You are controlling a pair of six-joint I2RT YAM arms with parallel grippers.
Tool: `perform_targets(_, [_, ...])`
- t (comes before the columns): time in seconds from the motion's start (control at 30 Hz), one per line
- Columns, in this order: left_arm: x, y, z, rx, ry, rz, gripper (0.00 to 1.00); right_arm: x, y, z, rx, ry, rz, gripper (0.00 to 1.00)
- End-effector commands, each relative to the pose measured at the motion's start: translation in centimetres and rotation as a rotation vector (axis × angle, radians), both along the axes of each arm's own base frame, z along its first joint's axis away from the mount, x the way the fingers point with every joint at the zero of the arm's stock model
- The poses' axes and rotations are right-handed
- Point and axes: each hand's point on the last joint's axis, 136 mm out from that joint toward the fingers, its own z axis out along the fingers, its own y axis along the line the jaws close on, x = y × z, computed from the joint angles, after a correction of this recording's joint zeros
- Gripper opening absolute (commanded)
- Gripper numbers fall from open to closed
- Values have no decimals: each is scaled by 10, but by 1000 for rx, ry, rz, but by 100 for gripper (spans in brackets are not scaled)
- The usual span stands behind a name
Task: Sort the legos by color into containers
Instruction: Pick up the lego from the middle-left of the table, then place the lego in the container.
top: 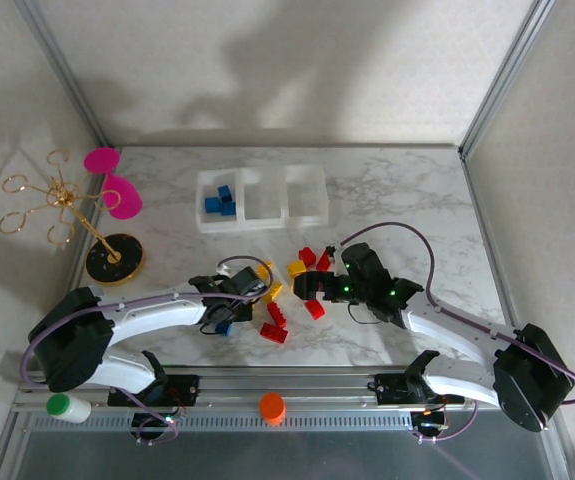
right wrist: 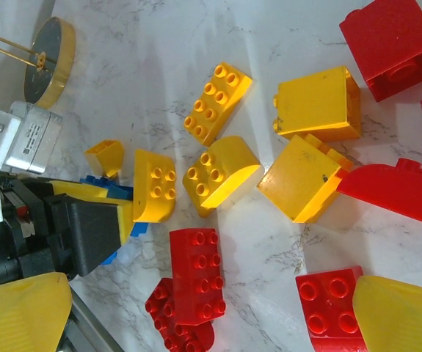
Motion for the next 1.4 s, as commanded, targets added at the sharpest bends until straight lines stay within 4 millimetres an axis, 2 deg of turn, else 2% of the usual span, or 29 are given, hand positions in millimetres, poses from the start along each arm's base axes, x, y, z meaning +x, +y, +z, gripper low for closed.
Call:
perform_targets(0.0, [6, 10, 23, 32, -66, 23, 28, 2, 2, 3, 13, -15, -9, 99])
perform_targets(0.17, [22, 23, 54, 53, -145, 62, 27, 7, 9, 10, 28, -32, 3, 99])
perform_targets(0.27, [45, 33, 74, 48, -198, 104, 27, 13, 14, 17, 37, -54, 3, 99])
perform_targets(0.4, [91, 45, 103, -21, -275, 184, 25, 29, 22, 28, 48, -86, -10, 99])
perform_targets(0.53, [142, 58, 121, 18, -313, 245, 25, 51, 31, 39, 63, -112, -30, 99])
perform_targets(0.67, [191, 60, 117, 24, -303, 254, 25, 65, 36, 44, 74, -134, -45, 99])
perform_targets(0.8, [239, 63, 112, 21, -306, 270, 25, 74, 33, 36, 60, -115, -68, 99])
perform_targets(0.97, [294, 79, 107, 54, -326, 311, 25, 73, 33, 24, 50, -88, -62, 99])
perform_targets(1.03, [314, 83, 103, 68, -332, 314, 26, 81, 23, 23, 44, -91, -92, 99])
perform_targets(1.17, [338, 85, 82, 65, -297, 331, 26, 84, 20, 23, 29, -99, -101, 99])
perform_targets(1.23, [347, 85, 80, 78, -300, 338, 28, 86, 19, 26, 27, -103, -102, 99])
perform_targets(1.27, [349, 85, 80, 80, -302, 340, 31, 87, 19, 27, 27, -107, -101, 99])
perform_targets(1.33, [353, 84, 86, 77, -312, 343, 43, 88, 21, 33, 33, -120, -96, 99])
perform_targets(1.37, [354, 83, 91, 69, -317, 336, 45, 89, 21, 37, 33, -127, -95, 98])
